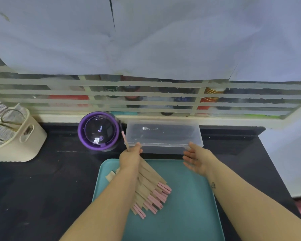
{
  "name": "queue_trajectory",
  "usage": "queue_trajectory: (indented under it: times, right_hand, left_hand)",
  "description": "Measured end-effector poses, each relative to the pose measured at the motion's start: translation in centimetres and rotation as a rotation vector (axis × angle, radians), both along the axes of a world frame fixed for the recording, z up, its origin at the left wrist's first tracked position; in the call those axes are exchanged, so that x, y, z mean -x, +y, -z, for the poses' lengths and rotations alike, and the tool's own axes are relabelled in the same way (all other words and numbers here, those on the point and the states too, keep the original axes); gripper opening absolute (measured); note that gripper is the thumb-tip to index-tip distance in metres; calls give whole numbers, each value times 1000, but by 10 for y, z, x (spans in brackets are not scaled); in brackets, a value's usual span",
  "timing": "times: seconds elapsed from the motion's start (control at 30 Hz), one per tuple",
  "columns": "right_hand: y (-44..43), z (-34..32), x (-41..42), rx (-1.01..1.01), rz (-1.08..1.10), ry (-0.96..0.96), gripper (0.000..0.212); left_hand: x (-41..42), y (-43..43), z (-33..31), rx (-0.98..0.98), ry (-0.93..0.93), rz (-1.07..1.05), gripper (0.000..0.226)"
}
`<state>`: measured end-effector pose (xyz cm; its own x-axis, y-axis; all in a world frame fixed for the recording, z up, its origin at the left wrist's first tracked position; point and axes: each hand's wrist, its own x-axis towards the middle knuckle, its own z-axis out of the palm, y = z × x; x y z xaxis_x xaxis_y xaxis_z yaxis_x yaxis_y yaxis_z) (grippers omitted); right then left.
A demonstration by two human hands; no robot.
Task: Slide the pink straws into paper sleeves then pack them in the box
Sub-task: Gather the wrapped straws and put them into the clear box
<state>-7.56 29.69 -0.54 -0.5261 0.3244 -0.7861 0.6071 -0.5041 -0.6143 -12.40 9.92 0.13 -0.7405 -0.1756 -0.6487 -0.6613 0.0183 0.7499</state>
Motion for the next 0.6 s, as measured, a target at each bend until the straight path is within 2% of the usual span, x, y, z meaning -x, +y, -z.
queue_trajectory:
  times: [0.23, 0.4, 0.5, 0.6]
  right_hand:
    - [20, 3, -9, -82, 4, 33, 25]
    - [22, 0, -7, -110, 46, 78, 28]
    - [18, 2, -10, -84, 90, 95, 34]
    - [15, 0, -11, -52, 115, 88, 31]
  left_hand:
    - [-5, 17, 4, 12, -13, 5, 24]
    - [-2, 20, 3, 14, -19, 31, 33]
    - [-1, 18, 7, -59, -45, 41, 45]
    - [3, 16, 7, -112, -89, 44, 48]
